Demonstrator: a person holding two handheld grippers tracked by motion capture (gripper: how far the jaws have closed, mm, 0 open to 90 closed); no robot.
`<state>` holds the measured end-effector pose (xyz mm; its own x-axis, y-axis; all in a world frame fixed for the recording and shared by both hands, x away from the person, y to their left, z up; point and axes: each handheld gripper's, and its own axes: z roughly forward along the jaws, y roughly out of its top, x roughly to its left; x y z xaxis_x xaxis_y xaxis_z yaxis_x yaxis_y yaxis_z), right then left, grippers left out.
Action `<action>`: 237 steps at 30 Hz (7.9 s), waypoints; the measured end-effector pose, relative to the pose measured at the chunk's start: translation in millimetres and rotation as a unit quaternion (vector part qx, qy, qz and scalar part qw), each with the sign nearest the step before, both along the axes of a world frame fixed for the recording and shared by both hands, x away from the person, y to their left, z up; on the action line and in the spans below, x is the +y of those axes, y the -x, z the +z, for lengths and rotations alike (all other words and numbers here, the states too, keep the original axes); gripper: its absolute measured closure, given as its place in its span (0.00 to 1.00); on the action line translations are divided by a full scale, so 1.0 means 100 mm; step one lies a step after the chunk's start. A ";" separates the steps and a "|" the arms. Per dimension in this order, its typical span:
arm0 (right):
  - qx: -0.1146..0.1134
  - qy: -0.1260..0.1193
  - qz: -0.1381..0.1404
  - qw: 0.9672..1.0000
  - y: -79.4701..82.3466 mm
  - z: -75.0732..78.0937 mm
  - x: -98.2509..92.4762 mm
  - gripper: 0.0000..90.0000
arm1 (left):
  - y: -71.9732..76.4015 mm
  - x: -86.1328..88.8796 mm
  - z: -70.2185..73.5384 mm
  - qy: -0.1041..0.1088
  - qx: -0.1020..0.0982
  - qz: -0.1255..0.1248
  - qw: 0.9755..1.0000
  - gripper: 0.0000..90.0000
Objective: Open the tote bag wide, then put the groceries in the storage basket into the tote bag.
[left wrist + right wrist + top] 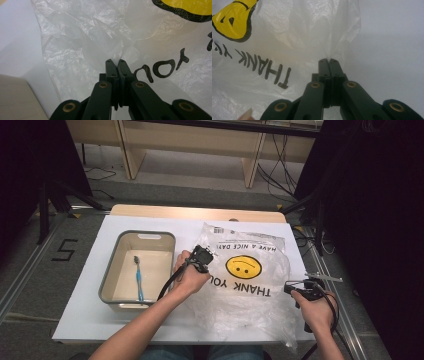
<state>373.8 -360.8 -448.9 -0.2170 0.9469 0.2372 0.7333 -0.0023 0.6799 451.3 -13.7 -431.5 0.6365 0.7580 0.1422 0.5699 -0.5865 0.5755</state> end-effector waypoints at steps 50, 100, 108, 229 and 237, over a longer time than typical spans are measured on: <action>-0.093 0.102 0.197 0.971 0.14 0.24 0.52 0.50 | 0.48 0.05 -0.10 -0.082 0.002 -0.074 0.994 0.74; -0.149 0.099 0.207 0.962 -0.03 0.40 1.39 1.00 | 0.58 0.34 0.48 0.077 -0.124 -0.027 0.989 0.54; -0.160 0.082 0.170 0.969 -0.07 0.46 1.39 1.00 | 0.60 0.49 0.61 0.119 -0.131 -0.012 0.984 0.40; -0.203 0.052 0.130 0.969 -0.13 0.69 1.39 1.00 | 0.32 1.83 0.37 0.053 -0.013 0.180 0.982 0.36; -0.201 0.052 0.131 0.969 -0.13 0.69 1.40 1.00 | 0.28 1.84 0.30 0.034 0.015 0.180 0.983 0.36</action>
